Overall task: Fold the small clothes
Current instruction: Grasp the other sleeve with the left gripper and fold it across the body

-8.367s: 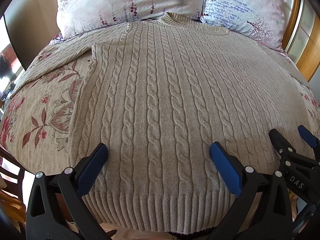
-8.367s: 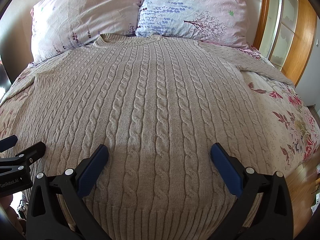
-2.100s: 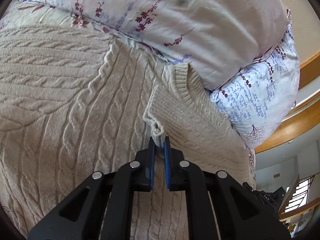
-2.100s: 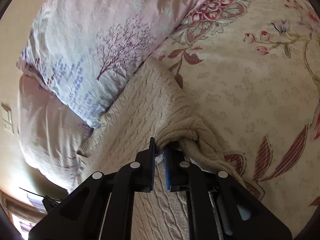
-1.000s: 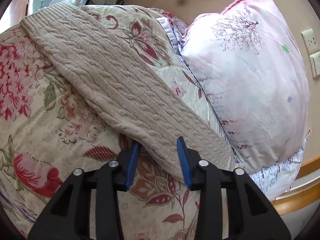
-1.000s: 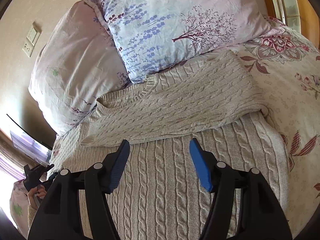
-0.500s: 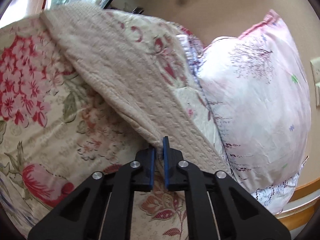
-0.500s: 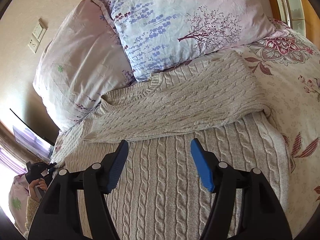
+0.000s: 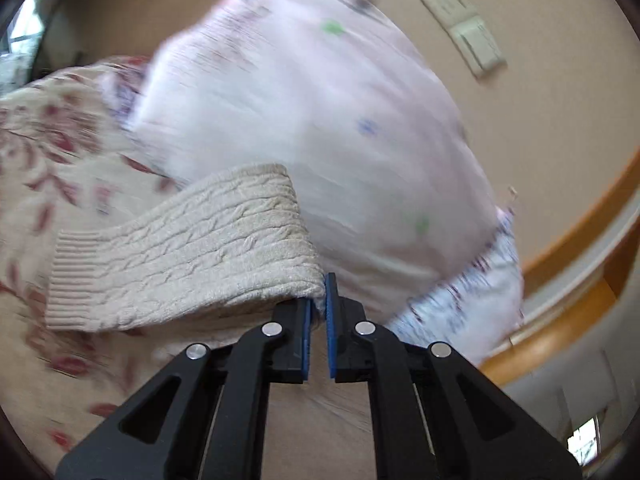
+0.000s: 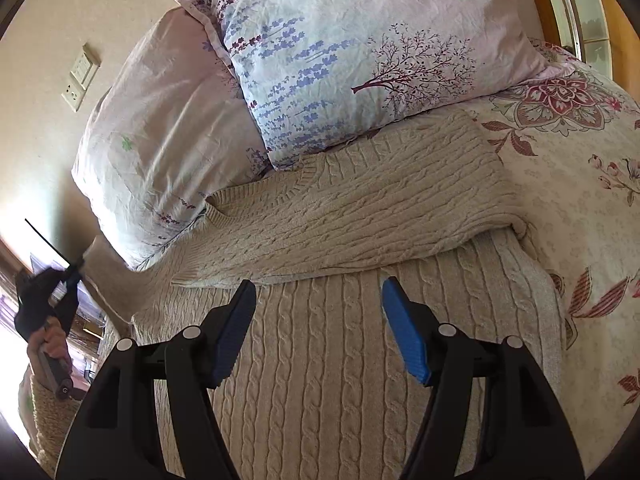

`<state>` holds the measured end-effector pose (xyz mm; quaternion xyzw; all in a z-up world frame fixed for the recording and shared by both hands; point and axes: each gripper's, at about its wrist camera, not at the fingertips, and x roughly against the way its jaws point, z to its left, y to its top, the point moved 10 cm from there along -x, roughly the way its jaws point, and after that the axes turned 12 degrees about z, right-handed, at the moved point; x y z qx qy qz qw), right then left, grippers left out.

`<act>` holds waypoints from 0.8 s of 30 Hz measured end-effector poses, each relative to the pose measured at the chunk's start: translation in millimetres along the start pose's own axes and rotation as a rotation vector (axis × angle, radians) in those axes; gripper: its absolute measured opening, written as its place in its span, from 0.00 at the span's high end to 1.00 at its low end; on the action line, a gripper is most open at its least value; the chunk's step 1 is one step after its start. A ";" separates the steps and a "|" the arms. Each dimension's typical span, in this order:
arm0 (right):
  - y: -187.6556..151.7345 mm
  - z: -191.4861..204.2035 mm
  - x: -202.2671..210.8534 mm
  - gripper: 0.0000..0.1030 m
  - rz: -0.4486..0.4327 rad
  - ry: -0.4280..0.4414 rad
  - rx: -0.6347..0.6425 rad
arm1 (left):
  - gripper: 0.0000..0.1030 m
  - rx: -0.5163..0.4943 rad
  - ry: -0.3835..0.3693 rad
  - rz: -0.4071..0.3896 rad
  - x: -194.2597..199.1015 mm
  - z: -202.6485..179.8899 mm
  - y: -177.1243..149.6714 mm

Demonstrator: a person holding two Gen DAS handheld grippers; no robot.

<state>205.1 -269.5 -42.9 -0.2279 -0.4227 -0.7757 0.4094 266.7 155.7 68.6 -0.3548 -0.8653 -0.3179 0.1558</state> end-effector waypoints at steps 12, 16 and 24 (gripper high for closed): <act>-8.0 -17.2 5.8 0.35 0.002 -0.007 -0.032 | 0.93 -0.023 -0.045 0.358 -148.7 -36.4 -133.0; -8.4 -19.8 7.1 0.35 -0.001 -0.005 -0.036 | 0.85 0.055 -0.064 0.364 -145.8 -24.5 -135.9; -11.6 -20.0 5.7 0.35 0.008 0.015 -0.032 | 0.74 0.261 -0.003 0.215 -118.4 18.4 -91.1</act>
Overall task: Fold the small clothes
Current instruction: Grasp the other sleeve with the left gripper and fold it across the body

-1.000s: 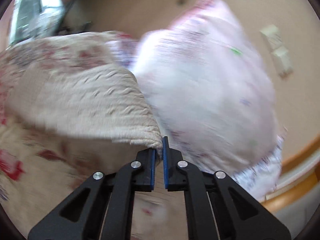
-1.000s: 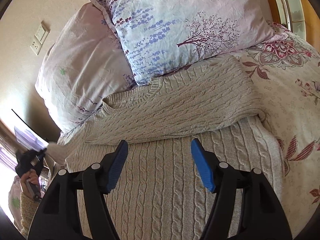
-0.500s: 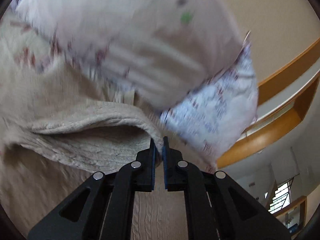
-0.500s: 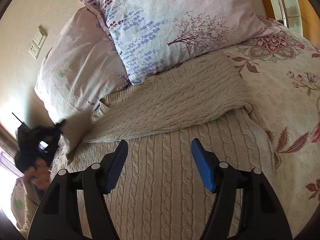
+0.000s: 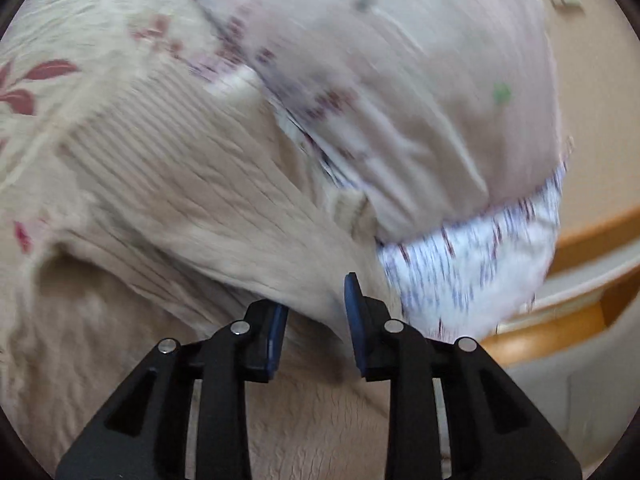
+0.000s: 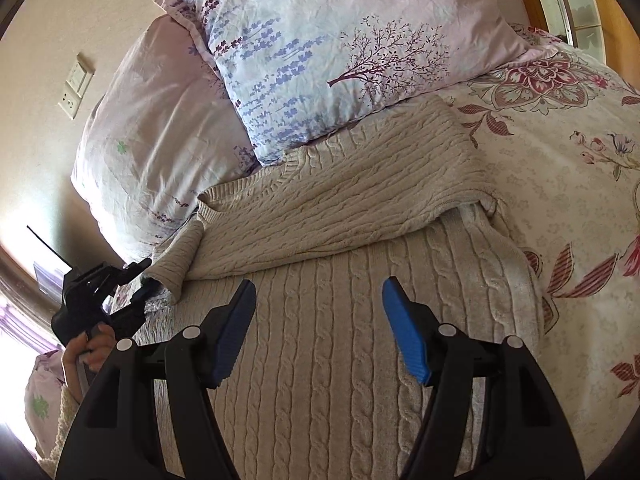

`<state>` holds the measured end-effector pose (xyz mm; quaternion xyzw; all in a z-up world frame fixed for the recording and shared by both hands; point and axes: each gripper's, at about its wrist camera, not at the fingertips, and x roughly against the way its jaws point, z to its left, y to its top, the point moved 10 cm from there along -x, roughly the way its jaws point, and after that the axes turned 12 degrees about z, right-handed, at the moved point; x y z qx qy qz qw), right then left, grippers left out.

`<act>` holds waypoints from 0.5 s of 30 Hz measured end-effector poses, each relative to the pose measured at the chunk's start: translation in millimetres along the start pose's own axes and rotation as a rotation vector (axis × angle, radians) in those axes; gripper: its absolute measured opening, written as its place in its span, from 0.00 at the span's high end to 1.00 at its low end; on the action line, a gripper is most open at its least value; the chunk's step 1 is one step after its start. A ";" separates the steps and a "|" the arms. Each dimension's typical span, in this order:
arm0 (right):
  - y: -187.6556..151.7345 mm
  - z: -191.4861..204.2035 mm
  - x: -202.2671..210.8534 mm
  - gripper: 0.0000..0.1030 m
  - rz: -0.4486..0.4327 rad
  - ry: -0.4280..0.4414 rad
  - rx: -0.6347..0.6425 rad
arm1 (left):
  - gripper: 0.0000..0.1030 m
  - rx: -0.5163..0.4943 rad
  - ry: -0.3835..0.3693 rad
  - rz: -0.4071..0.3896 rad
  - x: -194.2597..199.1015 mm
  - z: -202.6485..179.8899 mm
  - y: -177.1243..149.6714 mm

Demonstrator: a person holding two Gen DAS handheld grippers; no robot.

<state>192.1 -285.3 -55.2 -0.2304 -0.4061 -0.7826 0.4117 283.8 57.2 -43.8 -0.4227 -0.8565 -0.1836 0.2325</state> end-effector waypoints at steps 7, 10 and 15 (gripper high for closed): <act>2.0 -10.5 7.1 0.35 -0.016 0.001 -0.015 | 0.90 0.062 0.007 -0.102 20.0 3.3 25.7; 3.6 -15.7 11.5 0.35 -0.027 -0.001 -0.021 | 0.92 -0.064 -0.001 -0.113 16.6 -35.2 22.1; 6.2 -24.7 21.2 0.35 -0.055 -0.003 -0.039 | 0.92 -0.365 -0.035 -0.030 -25.8 -123.8 -22.8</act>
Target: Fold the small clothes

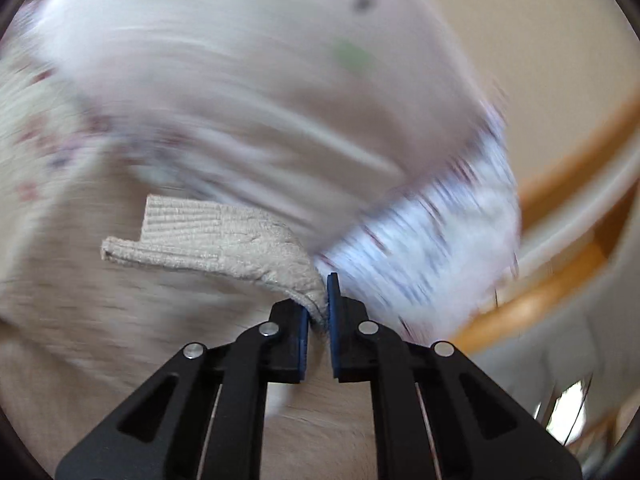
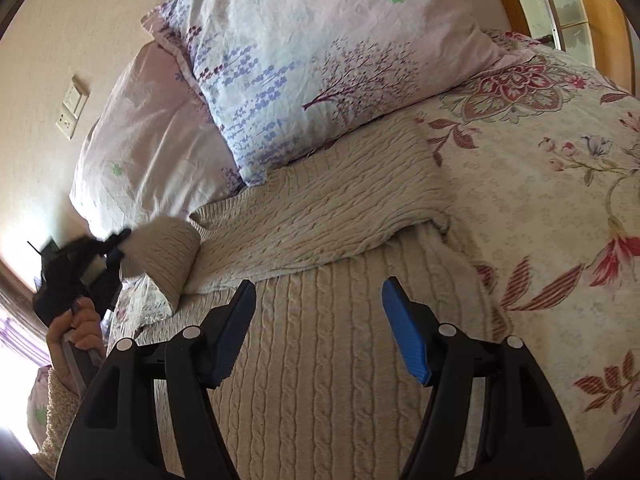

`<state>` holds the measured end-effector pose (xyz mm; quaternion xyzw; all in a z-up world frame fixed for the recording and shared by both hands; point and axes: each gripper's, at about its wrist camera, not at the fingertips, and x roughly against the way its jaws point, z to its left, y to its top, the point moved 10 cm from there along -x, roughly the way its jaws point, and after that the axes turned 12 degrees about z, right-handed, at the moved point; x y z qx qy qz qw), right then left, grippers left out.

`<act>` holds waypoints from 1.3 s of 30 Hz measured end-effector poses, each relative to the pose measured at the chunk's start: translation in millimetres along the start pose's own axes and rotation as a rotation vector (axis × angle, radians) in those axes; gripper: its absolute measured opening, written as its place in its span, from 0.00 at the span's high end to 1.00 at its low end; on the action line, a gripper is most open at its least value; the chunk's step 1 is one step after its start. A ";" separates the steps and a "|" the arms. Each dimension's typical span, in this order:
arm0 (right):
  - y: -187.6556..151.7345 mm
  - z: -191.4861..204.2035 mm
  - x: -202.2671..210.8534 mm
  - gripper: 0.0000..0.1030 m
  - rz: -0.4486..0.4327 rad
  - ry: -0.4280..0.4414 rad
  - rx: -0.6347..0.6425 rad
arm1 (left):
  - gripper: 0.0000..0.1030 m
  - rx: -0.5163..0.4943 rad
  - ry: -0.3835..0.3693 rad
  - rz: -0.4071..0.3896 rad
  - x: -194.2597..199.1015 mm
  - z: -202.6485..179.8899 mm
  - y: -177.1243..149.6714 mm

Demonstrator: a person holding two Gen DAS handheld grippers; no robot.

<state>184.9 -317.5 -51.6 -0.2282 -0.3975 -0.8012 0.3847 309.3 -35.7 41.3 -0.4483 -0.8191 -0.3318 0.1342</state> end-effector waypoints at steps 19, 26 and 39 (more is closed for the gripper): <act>42.4 11.9 -9.0 0.45 0.071 0.088 -0.037 | 0.38 -0.505 0.348 0.251 -8.0 7.7 -85.8; 49.3 18.8 -61.1 0.58 0.214 0.045 -0.034 | 0.39 -0.381 0.547 0.187 90.3 113.6 -71.8; 75.9 16.0 -63.6 0.91 0.063 -0.071 -0.017 | 0.35 -0.346 0.515 0.283 120.6 149.8 -106.6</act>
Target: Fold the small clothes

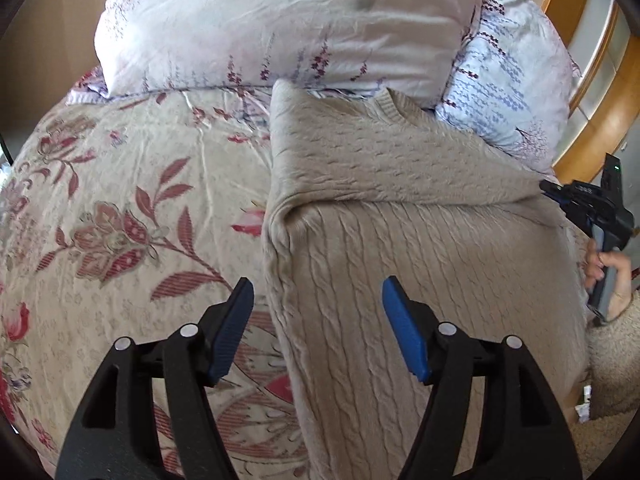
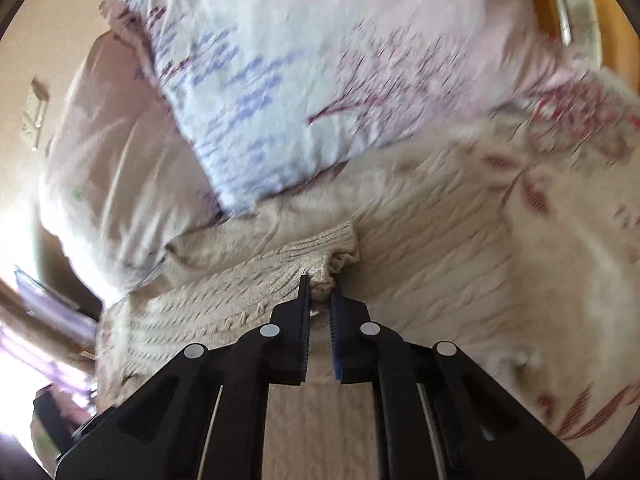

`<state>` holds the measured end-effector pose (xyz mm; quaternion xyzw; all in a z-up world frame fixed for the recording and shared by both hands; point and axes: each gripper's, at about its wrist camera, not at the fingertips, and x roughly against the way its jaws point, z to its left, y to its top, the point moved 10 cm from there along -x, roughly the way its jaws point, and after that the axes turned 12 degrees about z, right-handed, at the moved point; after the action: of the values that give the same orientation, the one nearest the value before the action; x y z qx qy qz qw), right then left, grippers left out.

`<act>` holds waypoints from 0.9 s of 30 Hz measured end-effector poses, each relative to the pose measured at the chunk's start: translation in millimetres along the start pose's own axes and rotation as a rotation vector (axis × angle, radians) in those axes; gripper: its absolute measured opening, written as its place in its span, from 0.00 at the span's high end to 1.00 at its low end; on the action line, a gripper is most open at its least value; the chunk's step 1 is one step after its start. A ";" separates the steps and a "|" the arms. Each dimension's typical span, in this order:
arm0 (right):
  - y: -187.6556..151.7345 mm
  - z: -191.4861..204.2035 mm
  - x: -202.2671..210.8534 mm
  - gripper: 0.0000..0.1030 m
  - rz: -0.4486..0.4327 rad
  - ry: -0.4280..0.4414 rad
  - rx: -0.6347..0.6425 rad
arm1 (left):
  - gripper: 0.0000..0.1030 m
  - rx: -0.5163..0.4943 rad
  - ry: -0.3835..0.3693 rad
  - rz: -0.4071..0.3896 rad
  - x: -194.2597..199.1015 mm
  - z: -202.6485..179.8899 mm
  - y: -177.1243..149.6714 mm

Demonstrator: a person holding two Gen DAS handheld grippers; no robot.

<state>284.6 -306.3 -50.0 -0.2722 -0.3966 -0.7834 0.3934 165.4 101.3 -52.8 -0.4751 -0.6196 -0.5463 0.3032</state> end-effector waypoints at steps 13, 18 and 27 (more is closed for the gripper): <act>-60.8 -44.9 66.7 0.46 0.029 -0.018 0.021 | 0.35 0.028 -0.082 0.033 0.7 0.6 -43.5; -98.5 -74.9 87.0 0.47 0.062 0.003 -0.027 | 0.39 0.036 -0.125 0.025 7.7 -1.3 -58.0; -179.2 -77.4 93.1 0.61 0.174 0.260 -0.105 | 0.54 0.059 -0.267 0.022 24.4 -17.2 -105.4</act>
<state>76.0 -340.9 -95.8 -0.2221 -0.2757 -0.7946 0.4932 57.1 96.1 -68.3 -0.5412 -0.6650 -0.4564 0.2381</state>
